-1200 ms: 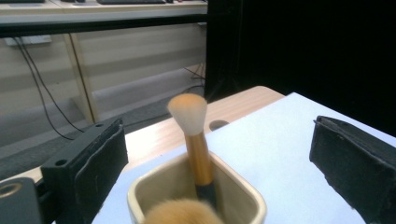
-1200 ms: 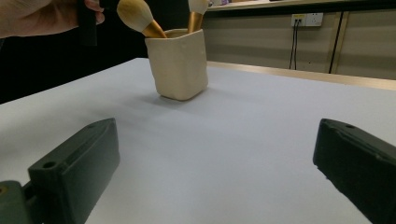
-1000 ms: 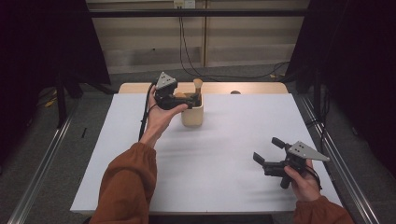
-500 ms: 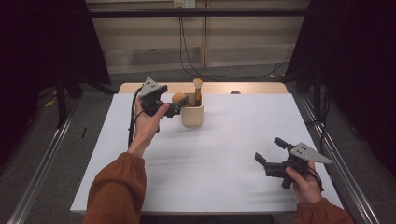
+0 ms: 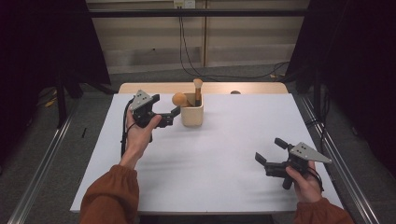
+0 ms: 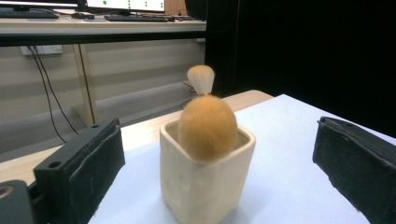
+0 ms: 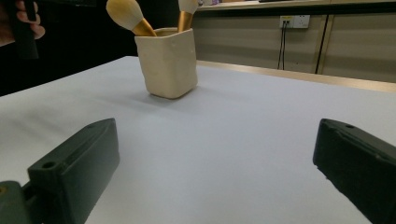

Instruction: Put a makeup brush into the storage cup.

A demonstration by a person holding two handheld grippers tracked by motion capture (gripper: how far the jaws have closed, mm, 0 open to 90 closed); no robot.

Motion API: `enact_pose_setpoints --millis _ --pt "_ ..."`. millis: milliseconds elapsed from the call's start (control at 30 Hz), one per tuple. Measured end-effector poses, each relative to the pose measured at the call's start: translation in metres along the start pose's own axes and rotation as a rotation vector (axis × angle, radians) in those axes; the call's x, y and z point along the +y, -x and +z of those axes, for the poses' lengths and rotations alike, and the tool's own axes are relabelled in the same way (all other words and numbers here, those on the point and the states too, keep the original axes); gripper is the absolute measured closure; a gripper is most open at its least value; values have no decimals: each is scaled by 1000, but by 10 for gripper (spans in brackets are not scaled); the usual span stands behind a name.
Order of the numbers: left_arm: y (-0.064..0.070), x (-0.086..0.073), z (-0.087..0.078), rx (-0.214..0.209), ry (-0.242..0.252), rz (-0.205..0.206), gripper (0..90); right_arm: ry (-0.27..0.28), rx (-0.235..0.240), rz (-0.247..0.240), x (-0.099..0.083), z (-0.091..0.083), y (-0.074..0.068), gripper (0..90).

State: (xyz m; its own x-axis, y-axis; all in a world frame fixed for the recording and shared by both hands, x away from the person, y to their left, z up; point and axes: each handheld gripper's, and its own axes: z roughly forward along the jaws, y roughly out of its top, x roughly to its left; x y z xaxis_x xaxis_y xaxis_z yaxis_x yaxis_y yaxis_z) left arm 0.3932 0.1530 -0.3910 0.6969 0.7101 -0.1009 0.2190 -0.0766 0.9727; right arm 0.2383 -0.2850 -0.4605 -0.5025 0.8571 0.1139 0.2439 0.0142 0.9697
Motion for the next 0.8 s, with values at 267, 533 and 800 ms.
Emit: enact_pose_setpoints --millis 267,533,800 --pt "2 -8 -23 -6 -10 10 21 -2 -8 0 0 -2 0 2" --pt "2 -25 -50 -3 -19 15 22 -3 -8 -3 -1 -4 1 0" --pt "7 -39 -72 20 -16 17 23 -8 -8 -11 -1 -3 0 1"
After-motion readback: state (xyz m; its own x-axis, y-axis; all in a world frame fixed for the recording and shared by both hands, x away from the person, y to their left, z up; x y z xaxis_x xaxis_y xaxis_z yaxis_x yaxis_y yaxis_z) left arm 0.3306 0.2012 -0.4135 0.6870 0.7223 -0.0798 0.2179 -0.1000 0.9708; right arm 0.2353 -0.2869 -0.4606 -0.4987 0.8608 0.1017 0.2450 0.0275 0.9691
